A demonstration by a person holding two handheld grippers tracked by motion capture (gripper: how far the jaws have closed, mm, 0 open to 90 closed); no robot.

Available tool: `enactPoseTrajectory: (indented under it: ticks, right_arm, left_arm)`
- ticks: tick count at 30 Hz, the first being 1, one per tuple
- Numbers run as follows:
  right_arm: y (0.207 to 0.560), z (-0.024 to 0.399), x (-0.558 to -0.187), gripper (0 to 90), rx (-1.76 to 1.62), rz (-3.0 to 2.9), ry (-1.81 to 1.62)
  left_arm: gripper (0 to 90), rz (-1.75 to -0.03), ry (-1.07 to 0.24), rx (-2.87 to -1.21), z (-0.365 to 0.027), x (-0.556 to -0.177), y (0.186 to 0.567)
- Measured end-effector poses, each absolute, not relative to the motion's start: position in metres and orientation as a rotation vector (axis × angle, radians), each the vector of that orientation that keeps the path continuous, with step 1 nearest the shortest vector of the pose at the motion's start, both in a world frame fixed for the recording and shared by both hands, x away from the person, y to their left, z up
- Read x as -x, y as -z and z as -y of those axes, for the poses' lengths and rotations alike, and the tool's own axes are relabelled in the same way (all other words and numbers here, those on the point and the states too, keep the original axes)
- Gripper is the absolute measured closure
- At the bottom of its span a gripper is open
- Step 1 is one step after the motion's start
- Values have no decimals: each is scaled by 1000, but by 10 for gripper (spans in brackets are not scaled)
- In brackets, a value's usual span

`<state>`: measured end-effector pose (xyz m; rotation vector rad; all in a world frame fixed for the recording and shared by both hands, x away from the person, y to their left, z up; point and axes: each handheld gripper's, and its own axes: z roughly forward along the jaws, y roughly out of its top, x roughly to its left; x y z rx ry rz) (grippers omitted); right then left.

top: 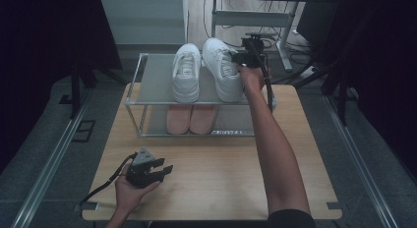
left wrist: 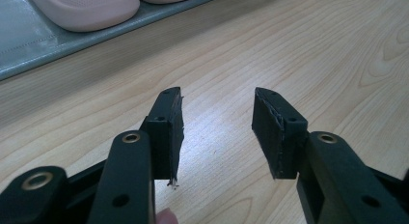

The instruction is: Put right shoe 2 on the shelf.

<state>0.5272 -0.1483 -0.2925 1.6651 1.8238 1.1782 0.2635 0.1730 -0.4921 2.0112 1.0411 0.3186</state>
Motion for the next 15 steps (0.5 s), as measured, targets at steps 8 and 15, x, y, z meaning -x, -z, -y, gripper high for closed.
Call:
enactPoseTrajectory:
  ticks: [8, 15]
  right_arm:
    - [304, 145, -543, 693, -1683, -1886, -1170]
    - [287, 154, -521, 531, -1489, -1848, -1303]
  left_arm:
    - [548, -1038, -330, -2018, -174, -263, 492]
    - [548, -1037, -325, -2014, -174, -262, 492]
